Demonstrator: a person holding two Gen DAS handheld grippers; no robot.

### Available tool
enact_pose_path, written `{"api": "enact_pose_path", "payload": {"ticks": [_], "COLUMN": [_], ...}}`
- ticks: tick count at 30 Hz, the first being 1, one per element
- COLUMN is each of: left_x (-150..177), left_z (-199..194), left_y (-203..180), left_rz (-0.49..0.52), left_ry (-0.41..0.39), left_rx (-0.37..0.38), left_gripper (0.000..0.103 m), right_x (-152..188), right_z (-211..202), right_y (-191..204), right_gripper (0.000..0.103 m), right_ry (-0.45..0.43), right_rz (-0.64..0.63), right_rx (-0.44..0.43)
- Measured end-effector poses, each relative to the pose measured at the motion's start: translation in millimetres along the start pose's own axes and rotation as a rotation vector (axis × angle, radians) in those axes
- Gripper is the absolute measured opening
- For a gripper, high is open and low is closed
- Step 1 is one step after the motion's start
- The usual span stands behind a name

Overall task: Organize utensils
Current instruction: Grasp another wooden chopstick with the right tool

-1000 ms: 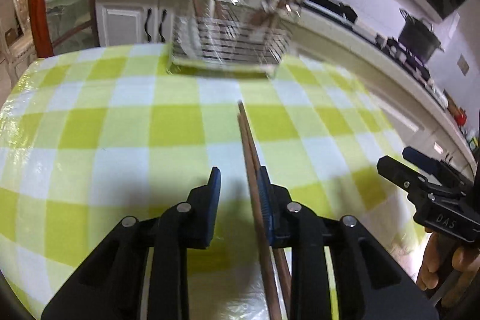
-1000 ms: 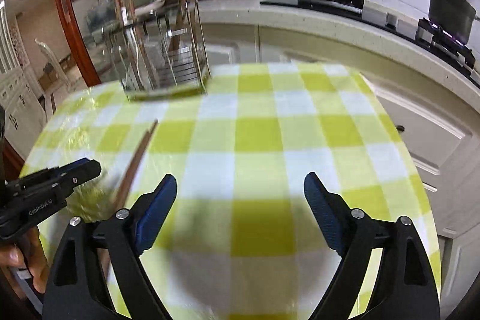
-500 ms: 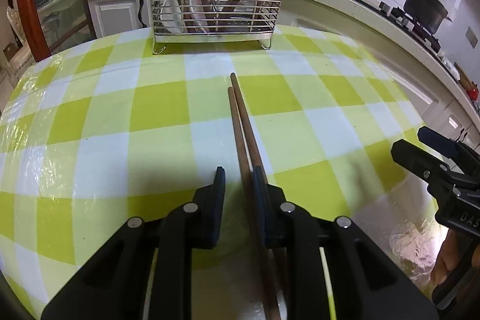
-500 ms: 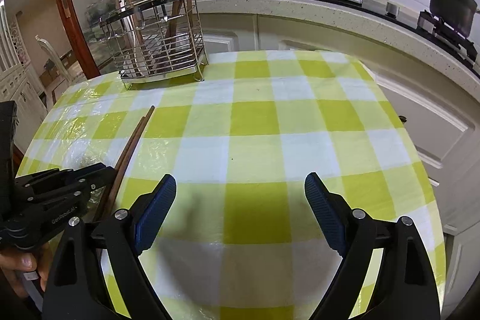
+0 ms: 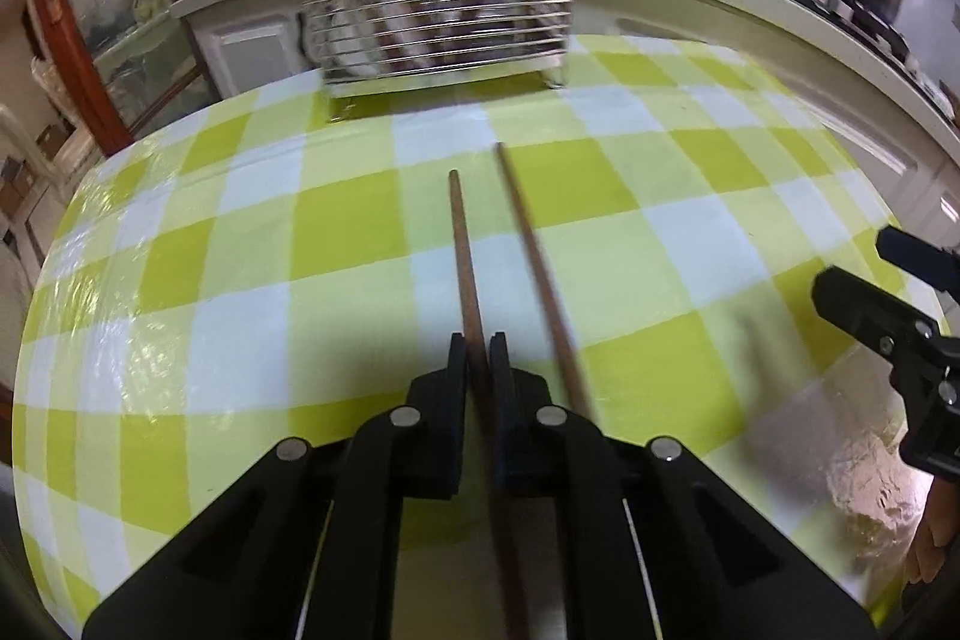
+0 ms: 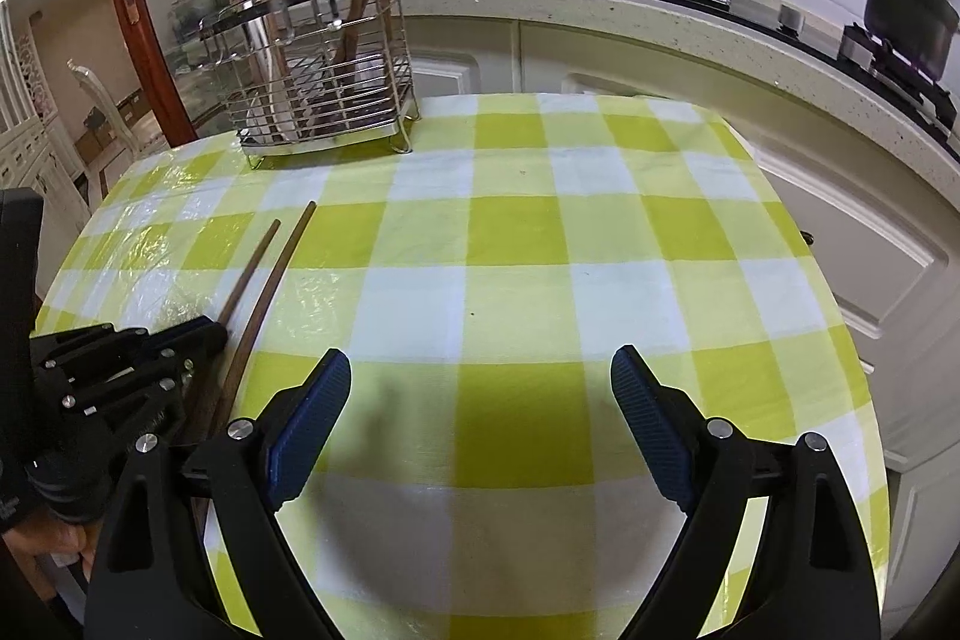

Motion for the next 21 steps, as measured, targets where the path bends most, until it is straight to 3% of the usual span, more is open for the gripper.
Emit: {"api": "enact_pose_path", "payload": {"ticks": [16,20,21], "left_x": [-6,-5,-5], "left_z": [-6,-7,-8], "left_y": [78,89,91], "left_rz": [-0.159,-0.176,-0.180], "left_ry": [-0.031,-0.037,-0.038], "left_rx": [-0.006,0.002,0.004], "left_gripper": [0.007,0.007,0.007], "right_x": [-31,-36,-37], "right_z": [29,38,41], "right_y": [75,93,97], "right_gripper": [0.082,0.073,0.066], "right_ry": [0.060,0.070,0.072], "right_rz": [-0.082,-0.105,-0.118], "right_rx": [-0.048,-0.055,-0.043]}}
Point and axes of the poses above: each gripper's, at about its wrist camera, not at the fingertips, and z roughly the way its jaws point, y to its left, x to its underside, the point moved 2 cm from there along z, roughly the way its jaws point, and after that the axes turned 12 degrees about -z, right-handed, at the moved point
